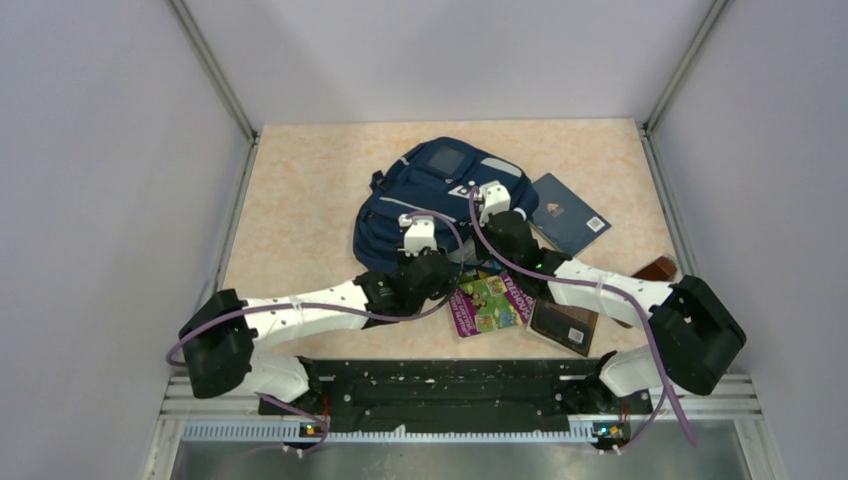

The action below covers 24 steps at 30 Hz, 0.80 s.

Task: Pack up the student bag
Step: Unzip the student bag at the center of the board.

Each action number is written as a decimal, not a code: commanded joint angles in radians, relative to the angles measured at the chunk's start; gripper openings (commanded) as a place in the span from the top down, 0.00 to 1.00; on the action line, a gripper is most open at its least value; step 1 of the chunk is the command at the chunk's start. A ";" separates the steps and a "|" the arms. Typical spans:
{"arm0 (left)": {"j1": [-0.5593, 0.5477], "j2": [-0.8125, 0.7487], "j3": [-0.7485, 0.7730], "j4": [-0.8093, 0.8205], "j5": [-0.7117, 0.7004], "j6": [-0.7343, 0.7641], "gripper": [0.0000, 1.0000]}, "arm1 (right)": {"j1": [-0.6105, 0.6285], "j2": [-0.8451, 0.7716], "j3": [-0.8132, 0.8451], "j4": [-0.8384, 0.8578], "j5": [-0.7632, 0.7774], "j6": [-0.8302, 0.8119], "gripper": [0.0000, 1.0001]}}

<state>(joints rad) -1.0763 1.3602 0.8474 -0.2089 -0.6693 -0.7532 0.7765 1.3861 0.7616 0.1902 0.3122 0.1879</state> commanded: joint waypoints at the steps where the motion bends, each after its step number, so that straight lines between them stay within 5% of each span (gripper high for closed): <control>1: 0.005 0.037 0.025 0.026 -0.016 0.034 0.43 | 0.006 -0.025 0.064 0.067 0.000 0.049 1.00; 15: 0.032 0.092 0.028 0.087 -0.018 0.058 0.56 | 0.006 -0.026 0.058 0.071 -0.005 0.051 1.00; 24: 0.039 0.065 0.005 0.098 -0.023 0.058 0.85 | 0.007 -0.028 0.051 0.068 0.014 0.050 1.00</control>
<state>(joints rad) -1.0504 1.4467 0.8597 -0.1696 -0.6765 -0.6975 0.7765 1.3861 0.7616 0.1741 0.3023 0.1879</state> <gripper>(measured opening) 0.233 0.013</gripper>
